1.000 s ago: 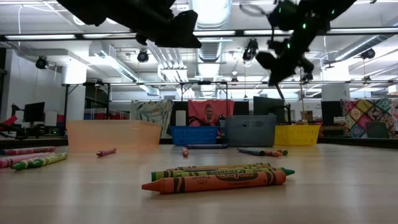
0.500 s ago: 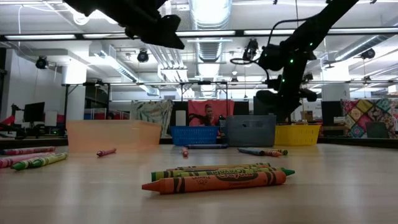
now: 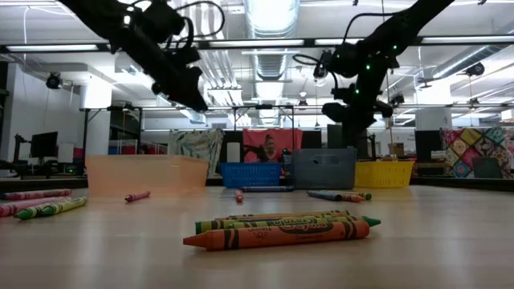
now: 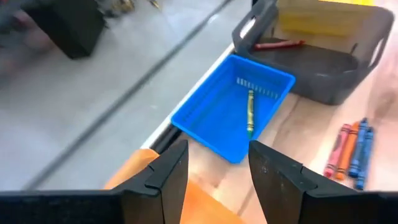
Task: Sort crayons
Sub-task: Put the orange crayon into the yellow bin
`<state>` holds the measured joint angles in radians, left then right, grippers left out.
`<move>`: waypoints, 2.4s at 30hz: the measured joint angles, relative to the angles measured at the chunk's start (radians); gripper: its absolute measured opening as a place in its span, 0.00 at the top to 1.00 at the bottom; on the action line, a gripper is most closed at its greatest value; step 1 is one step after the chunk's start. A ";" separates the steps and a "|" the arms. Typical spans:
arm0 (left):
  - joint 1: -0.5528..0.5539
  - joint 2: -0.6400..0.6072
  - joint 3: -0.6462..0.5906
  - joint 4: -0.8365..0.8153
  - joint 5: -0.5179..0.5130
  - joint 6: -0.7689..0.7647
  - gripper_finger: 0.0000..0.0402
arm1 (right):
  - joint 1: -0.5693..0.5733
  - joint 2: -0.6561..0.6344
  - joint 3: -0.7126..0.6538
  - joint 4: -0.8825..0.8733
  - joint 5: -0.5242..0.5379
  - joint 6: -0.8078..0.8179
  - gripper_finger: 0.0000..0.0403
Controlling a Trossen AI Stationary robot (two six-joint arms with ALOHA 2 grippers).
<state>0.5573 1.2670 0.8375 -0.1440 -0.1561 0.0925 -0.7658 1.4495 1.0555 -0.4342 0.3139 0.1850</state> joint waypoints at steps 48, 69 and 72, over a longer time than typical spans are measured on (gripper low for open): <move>0.015 0.006 0.053 -0.163 0.062 -0.176 0.62 | 0.014 -0.219 -0.277 0.311 -0.476 -0.194 0.82; -0.355 0.005 0.156 -0.345 0.099 -0.135 0.62 | 0.247 -0.221 -0.191 0.338 -0.475 -0.169 0.82; -0.409 0.008 0.155 -0.344 0.100 -0.103 0.62 | 0.295 -0.225 -0.191 0.326 -0.475 -0.145 0.82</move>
<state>0.1481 1.2755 0.9928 -0.4882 -0.0563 -0.0106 -0.4708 1.2248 0.8642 -0.1086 -0.1612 0.0398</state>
